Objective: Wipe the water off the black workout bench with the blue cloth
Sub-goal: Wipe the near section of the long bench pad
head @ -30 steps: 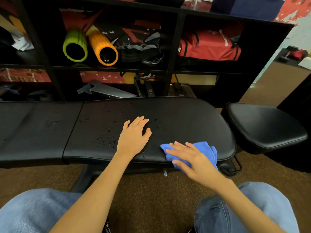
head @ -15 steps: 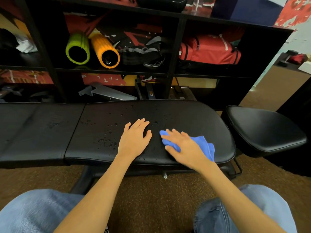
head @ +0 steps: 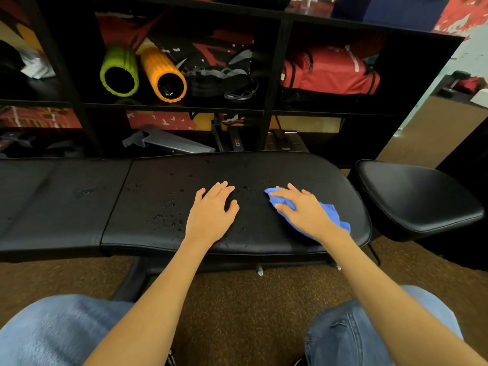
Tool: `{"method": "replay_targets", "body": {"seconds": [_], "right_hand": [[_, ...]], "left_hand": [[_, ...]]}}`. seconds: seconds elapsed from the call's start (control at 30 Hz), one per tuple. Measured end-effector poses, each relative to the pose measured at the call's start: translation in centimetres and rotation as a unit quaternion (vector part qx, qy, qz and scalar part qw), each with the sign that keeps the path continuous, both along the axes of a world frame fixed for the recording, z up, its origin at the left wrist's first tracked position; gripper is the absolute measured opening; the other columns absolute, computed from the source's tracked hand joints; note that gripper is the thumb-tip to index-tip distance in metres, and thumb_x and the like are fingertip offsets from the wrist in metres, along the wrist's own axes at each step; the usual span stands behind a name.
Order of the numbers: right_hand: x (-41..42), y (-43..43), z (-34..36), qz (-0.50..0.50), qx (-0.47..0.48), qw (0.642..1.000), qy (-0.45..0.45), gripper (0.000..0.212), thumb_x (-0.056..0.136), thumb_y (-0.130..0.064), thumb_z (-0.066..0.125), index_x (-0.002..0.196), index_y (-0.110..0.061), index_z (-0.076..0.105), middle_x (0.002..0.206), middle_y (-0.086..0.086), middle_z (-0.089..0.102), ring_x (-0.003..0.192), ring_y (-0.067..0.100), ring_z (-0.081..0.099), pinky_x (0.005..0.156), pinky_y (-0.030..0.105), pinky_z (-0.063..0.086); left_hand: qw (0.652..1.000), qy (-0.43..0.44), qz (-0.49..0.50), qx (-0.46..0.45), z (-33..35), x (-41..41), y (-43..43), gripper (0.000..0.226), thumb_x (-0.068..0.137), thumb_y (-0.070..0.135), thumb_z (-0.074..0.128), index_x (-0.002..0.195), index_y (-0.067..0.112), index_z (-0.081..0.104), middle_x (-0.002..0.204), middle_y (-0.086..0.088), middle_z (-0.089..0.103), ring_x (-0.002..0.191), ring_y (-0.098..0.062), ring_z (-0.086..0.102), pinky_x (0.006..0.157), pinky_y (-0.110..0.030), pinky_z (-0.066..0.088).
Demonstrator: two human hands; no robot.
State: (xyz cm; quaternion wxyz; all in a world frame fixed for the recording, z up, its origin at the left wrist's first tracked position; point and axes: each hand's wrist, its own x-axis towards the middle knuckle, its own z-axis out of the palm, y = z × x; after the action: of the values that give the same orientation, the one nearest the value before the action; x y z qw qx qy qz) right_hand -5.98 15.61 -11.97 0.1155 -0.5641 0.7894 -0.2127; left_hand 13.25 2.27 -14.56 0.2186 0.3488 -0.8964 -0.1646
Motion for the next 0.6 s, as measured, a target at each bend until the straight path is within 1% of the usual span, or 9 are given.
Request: {"method": "replay_targets", "body": {"seconds": [0.07, 0.17, 0.3, 0.37, 0.43, 0.47, 0.53, 0.6], "right_hand": [[1.6, -0.9, -0.4, 0.000, -0.014, 1.000, 0.017, 0.034, 0.097, -0.024, 0.048, 0.131, -0.029, 0.052, 0.147, -0.004, 0.042, 0.144, 0.021, 0.023, 0.115, 0.037, 0.015], [4.6, 0.2, -0.5, 0.052, -0.030, 0.998, 0.030, 0.035, 0.096, -0.027, 0.049, 0.131, -0.029, 0.052, 0.146, -0.008, 0.042, 0.142, 0.014, 0.025, 0.115, 0.029, 0.012], [5.8, 4.3, -0.7, 0.156, -0.032, 0.987, -0.010, 0.034, 0.095, -0.032, 0.051, 0.129, -0.036, 0.054, 0.145, -0.018, 0.040, 0.141, -0.002, 0.020, 0.115, 0.018, 0.003], [4.5, 5.7, -0.5, 0.177, -0.014, 0.984, -0.024, 0.034, 0.093, -0.039, 0.050, 0.127, -0.040, 0.053, 0.143, -0.022, 0.040, 0.140, -0.006, 0.019, 0.115, 0.015, 0.001], [2.5, 5.8, -0.1, 0.161, -0.006, 0.987, -0.004, 0.037, 0.091, -0.047, 0.046, 0.127, -0.042, 0.052, 0.141, -0.024, 0.040, 0.139, -0.006, 0.020, 0.115, 0.016, 0.002], [1.4, 5.5, 0.1, 0.143, -0.008, 0.990, 0.014, 0.037, 0.091, -0.046, 0.046, 0.128, -0.041, 0.052, 0.140, -0.024, 0.041, 0.140, -0.003, 0.021, 0.115, 0.018, 0.003], [-0.6, 4.0, 0.2, 0.093, -0.013, 0.995, 0.038, 0.035, 0.094, -0.035, 0.052, 0.129, -0.033, 0.054, 0.139, -0.018, 0.045, 0.141, 0.008, 0.026, 0.114, 0.023, 0.006], [-1.9, 2.1, -0.1, 0.032, -0.011, 0.998, 0.044, 0.034, 0.095, -0.026, 0.052, 0.129, -0.027, 0.054, 0.141, -0.006, 0.049, 0.141, 0.018, 0.029, 0.114, 0.028, 0.012]], "left_hand": [[1.000, 0.004, 0.002, -0.002, -0.1, 0.0, 0.1, 0.045, 0.098, 0.038, 0.041, 0.140, 0.023, 0.044, 0.150, 0.004, 0.037, 0.141, -0.009, 0.026, 0.118, -0.035, 0.010], [1.000, 0.005, 0.000, -0.002, -0.1, 0.1, 0.0, 0.045, 0.097, 0.037, 0.041, 0.140, 0.023, 0.044, 0.151, 0.004, 0.036, 0.141, -0.009, 0.026, 0.118, -0.034, 0.010], [1.000, 0.006, -0.007, -0.008, -0.1, 0.1, 0.0, 0.045, 0.098, 0.036, 0.041, 0.140, 0.022, 0.044, 0.151, 0.003, 0.037, 0.141, -0.009, 0.026, 0.117, -0.034, 0.011], [1.000, 0.009, -0.006, -0.006, 0.0, 0.0, 0.0, 0.045, 0.098, 0.037, 0.041, 0.140, 0.022, 0.044, 0.150, 0.003, 0.037, 0.141, -0.009, 0.027, 0.118, -0.034, 0.011], [1.000, 0.010, -0.005, -0.002, 0.1, 0.0, 0.0, 0.045, 0.098, 0.037, 0.040, 0.141, 0.023, 0.044, 0.150, 0.004, 0.037, 0.141, -0.009, 0.026, 0.118, -0.034, 0.010], [1.000, 0.008, -0.004, -0.001, 0.1, 0.1, 0.0, 0.045, 0.098, 0.037, 0.040, 0.141, 0.023, 0.043, 0.150, 0.004, 0.037, 0.141, -0.008, 0.026, 0.118, -0.034, 0.010], [1.000, 0.007, -0.002, -0.001, 0.1, 0.1, 0.0, 0.045, 0.098, 0.037, 0.040, 0.141, 0.023, 0.043, 0.150, 0.004, 0.037, 0.141, -0.008, 0.026, 0.118, -0.034, 0.009], [1.000, 0.006, -0.001, 0.001, 0.2, 0.1, 0.0, 0.045, 0.098, 0.037, 0.040, 0.140, 0.023, 0.044, 0.150, 0.004, 0.038, 0.141, -0.009, 0.027, 0.118, -0.034, 0.010]]}}
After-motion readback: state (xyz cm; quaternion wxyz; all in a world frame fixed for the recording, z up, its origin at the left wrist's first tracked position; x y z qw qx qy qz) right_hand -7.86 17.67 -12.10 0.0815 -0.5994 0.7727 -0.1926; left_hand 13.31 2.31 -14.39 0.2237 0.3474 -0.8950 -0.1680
